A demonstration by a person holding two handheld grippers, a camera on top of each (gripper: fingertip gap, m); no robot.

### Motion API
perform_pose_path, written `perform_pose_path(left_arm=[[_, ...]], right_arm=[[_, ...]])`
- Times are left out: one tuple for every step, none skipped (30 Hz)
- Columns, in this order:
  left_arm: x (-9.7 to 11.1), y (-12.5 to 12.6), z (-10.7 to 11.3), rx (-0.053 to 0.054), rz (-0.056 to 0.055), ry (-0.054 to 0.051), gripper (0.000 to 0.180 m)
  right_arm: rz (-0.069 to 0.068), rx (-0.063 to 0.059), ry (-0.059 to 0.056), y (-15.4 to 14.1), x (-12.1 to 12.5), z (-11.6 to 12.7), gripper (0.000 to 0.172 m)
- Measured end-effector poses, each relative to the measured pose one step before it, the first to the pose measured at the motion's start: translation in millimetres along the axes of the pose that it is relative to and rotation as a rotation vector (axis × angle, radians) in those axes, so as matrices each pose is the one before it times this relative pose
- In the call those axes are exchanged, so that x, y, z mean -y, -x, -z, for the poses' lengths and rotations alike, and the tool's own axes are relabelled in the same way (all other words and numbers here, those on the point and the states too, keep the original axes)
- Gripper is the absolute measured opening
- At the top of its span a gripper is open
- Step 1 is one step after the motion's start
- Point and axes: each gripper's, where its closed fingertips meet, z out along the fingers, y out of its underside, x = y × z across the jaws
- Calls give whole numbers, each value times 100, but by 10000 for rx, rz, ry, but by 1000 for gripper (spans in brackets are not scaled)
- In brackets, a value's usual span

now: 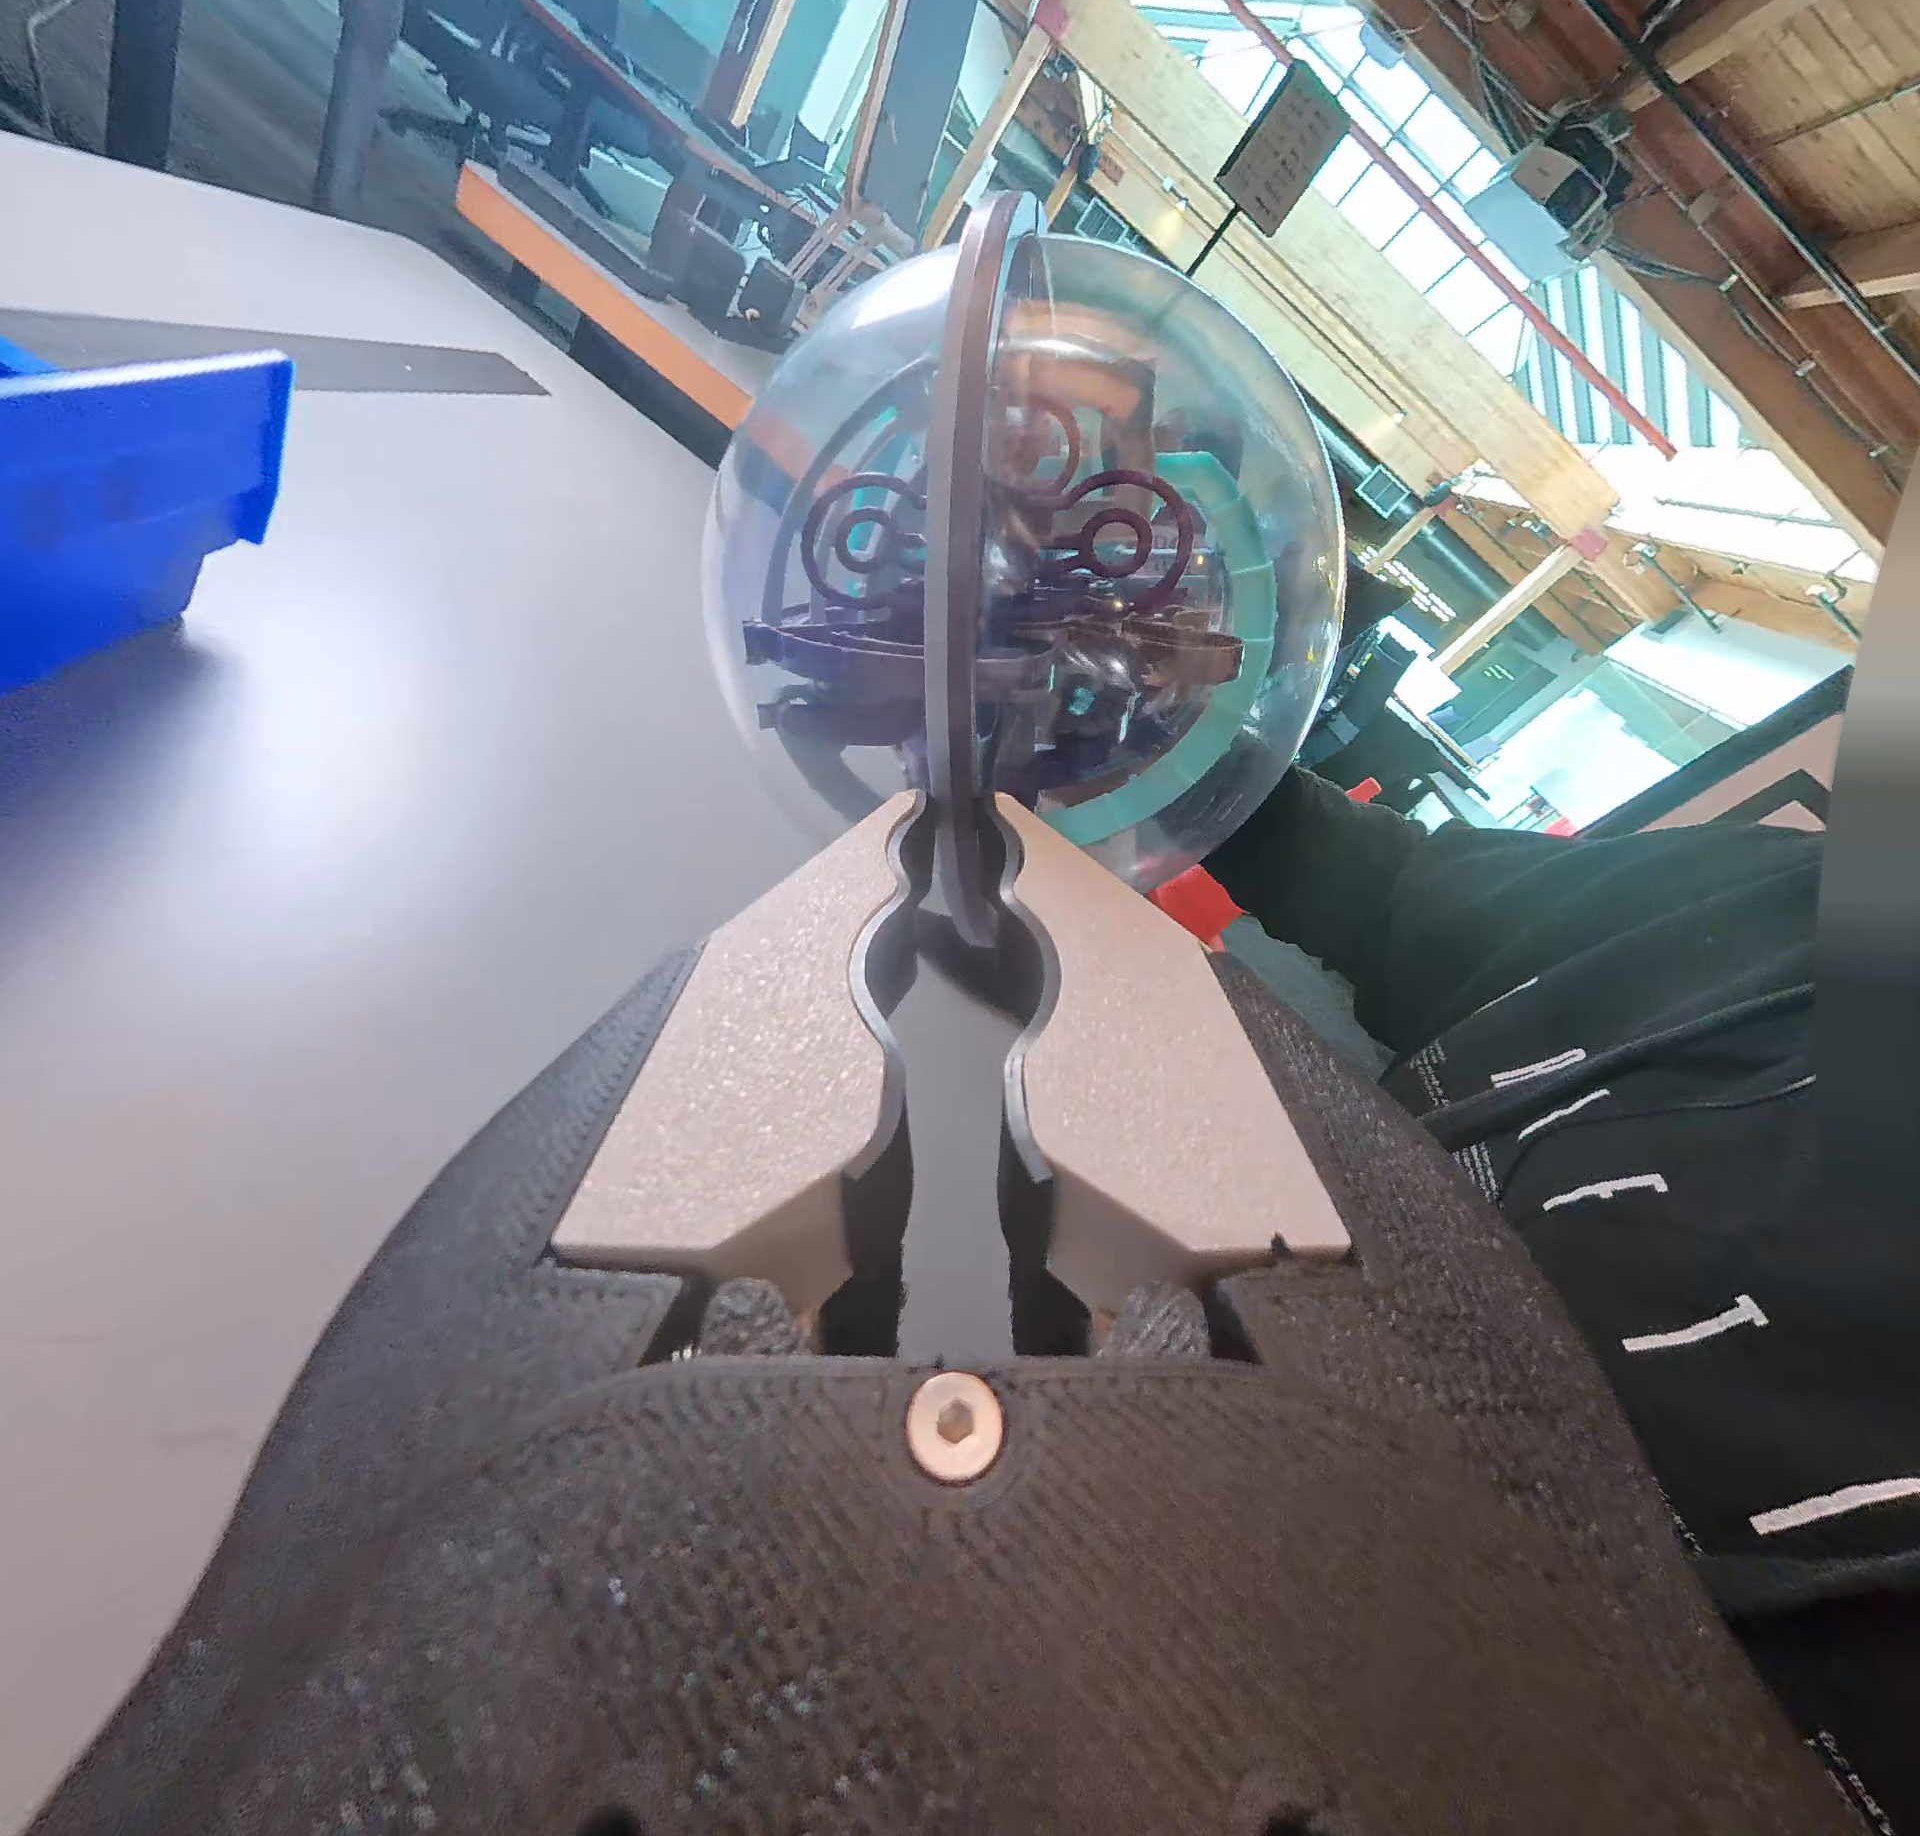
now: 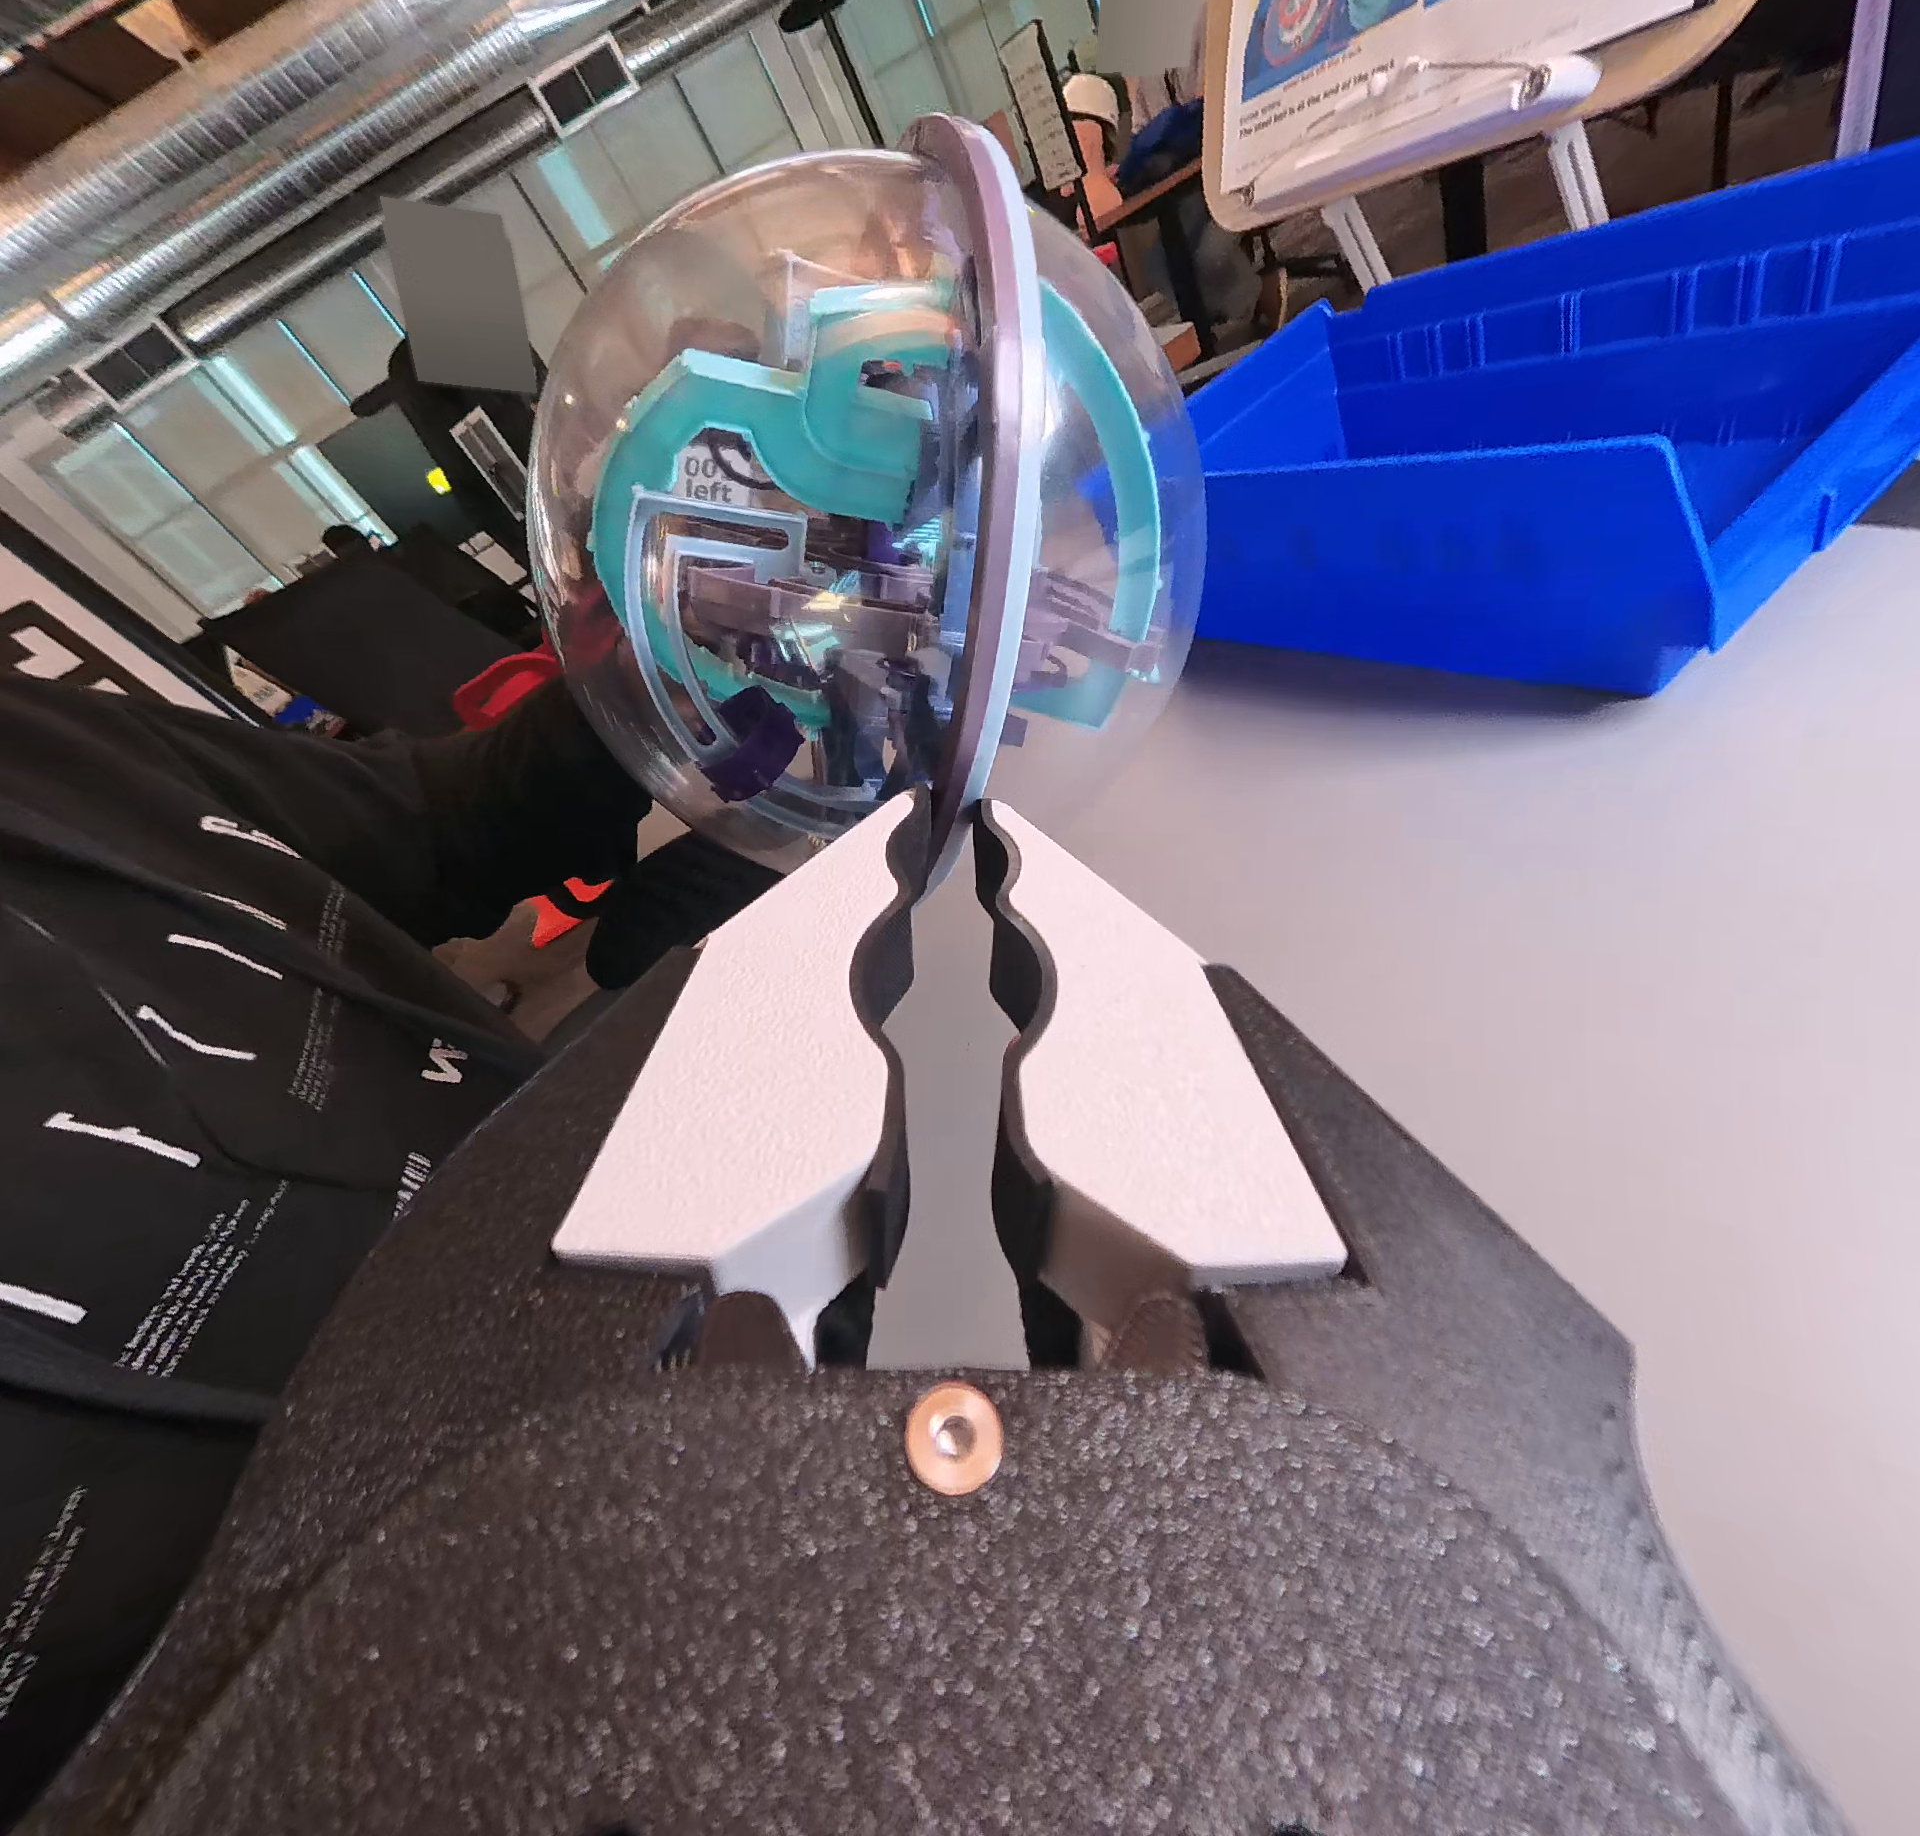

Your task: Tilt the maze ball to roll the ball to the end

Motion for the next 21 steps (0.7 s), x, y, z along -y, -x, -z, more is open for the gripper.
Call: perform_pose_path(left_arm=[[-247, 194, -38, -2, 168, 43, 6], [-259, 202, -35, -11, 179, 42, 6], [-278, 223, -41, -10, 190, 46, 6], [-273, 217, -21, -16, 187, 36, 6], [-335, 256, -31, -4, 221, 65, 6], [-358, 272, -37, -22, 262, 74, 6], [-337, 257, -41, -41, 289, 44, 6], [-341, 270, -48, -39, 294, 54, 6], [-374, 316, -53, -2, 263, 84, 6], [-349, 331, -50, 12, 227, 79, 6], [-298, 278, -35, -39, 276, 55, 6], [-256, 288, -20, -48, 317, 37, 6], [-270, 302, -17, -27, 286, 58, 6], [-265, 268, -22, -31, 265, 66, 6], [-213, 231, -7, -39, 286, 45, 6], [-209, 198, -12, -48, 306, 71, 6], [-218, 172, -27, -30, 269, 95, 6], [-205, 167, -35, -21, 239, 100, 6], [-208, 167, -21, -26, 266, 93, 6], [-182, 171, -18, -25, 278, 78, 6], [-204, 195, -3, 5, 245, 81, 6]], right_arm=[[-125, -1, 25, -130, -261, -1, 5], [-145, 4, 15, -130, -257, -8, 5], [-157, 12, 5, -123, -247, -4, 5], [-165, 18, 7, -113, -256, -16, 5], [-168, 10, 16, -131, -274, -10, 5], [-171, 0, 18, -138, -276, -12, 5], [-178, 5, 28, -133, -297, 4, 5], [-173, 3, 45, -152, -321, 4, 5], [-169, -11, 51, -175, -314, -1, 5], [-172, -16, 60, -189, -340, -11, 5], [-180, -8, 59, -172, -337, -26, 5], [-207, 9, 48, -171, -338, -25, 5], [-223, 16, 30, -155, -306, -38, 5], [-241, 11, 22, -167, -291, -33, 5], [-253, 18, 22, -155, -296, -37, 5], [-237, 19, 26, -152, -257, -26, 5], [-223, 8, 24, -153, -207, -9, 5], [-214, 8, 10, -142, -150, -1, 5], [-222, 14, 6, -117, -120, -11, 5], [-232, 15, 20, -121, -180, -15, 6], [-216, 2, 46, -143, -229, -27, 6]])
